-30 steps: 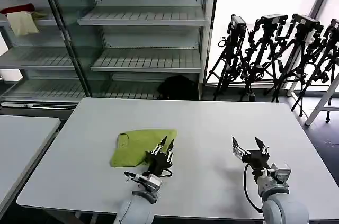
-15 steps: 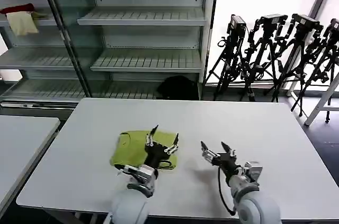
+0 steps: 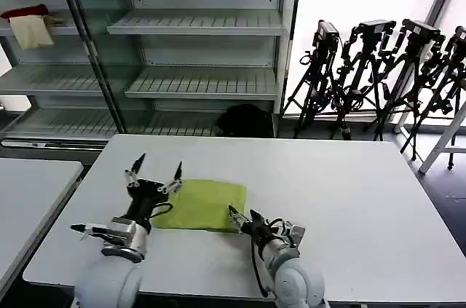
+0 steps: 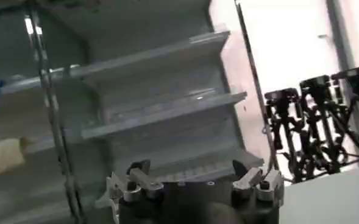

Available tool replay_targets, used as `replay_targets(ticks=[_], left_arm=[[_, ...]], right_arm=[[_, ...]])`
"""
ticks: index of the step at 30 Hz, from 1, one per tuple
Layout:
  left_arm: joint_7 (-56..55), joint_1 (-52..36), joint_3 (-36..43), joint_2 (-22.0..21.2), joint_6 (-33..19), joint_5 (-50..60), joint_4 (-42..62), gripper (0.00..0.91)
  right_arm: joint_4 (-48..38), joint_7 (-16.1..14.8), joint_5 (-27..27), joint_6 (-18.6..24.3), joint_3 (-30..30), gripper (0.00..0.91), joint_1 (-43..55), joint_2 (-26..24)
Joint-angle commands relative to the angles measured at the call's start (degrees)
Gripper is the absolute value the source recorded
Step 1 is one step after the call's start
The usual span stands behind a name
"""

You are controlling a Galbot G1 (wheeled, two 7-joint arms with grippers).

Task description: Fold and organize the clothes.

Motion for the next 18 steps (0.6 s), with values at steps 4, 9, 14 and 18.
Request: replay_targets(ticks=[4,9,14,18], left_arm=[[0.5,3.4,-9.6,1.0,-0.4,-5.3,-3.1,0.907],[0.5,3.8,-9.5,0.6,-0.8,-5.1,-2.5,0.907],[0.5,3.8,-9.3,0.2,-1.0,-4.9,-2.0,0.907],[0.6,4.1,-8.9,-0.1,-1.4,-4.5,-1.6,0.907]], right_arm=[[-6.0,4.4,3.0,-0.3,-3.5,0.000,3.0,4.1],[-5.2,5.1,3.1,-0.3,-3.1,0.000,3.1,3.5],[-2.9,6.2,3.3,-0.2,-0.8,0.000,2.6,1.8],[0.8,6.3,4.5,-0.3,2.2,0.000,1.9,-1.2]])
